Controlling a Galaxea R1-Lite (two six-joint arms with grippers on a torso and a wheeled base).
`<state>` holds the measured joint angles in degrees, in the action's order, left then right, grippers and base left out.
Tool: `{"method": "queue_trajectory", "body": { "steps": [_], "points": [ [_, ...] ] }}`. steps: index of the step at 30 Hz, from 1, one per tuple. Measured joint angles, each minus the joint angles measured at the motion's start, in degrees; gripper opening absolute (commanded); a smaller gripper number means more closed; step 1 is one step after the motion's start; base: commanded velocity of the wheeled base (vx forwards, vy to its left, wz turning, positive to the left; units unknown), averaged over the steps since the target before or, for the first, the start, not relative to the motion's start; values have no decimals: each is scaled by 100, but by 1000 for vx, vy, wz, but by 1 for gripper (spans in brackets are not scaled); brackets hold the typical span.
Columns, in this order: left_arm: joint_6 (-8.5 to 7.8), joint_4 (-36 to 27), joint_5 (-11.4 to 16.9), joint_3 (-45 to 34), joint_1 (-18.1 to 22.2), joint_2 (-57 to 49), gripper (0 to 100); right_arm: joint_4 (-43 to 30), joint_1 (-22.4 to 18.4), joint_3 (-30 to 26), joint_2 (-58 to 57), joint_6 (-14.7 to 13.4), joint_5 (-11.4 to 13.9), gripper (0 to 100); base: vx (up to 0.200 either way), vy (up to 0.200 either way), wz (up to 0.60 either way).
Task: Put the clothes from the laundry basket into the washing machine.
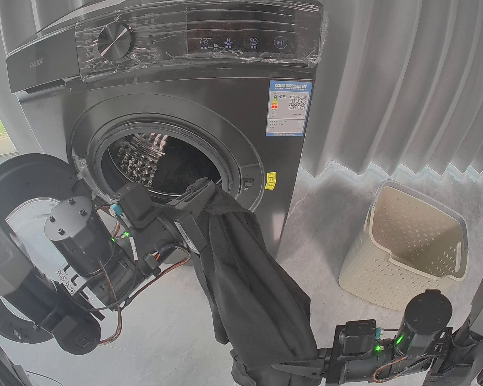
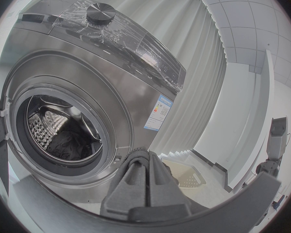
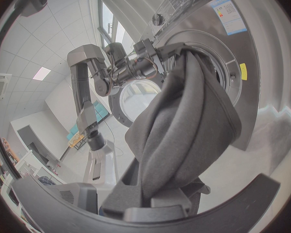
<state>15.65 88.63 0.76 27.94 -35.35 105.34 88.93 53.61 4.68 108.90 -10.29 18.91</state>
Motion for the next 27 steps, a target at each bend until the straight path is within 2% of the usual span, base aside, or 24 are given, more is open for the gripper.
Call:
{"method": "queue_trajectory", "body": {
  "steps": [6,7,27],
  "points": [
    [2,2,30,-105,-4,34,0,2,-39,483,-99,-24,-2,0,0,0,0],
    [2,2,37,-124,-4,41,100,2,-50,584,-118,-35,-2,0,0,0,0],
    [-4,6,44,-369,-108,-38,100,2,-585,1558,-208,-41,-99,0,0,0,0]
  ]
}}
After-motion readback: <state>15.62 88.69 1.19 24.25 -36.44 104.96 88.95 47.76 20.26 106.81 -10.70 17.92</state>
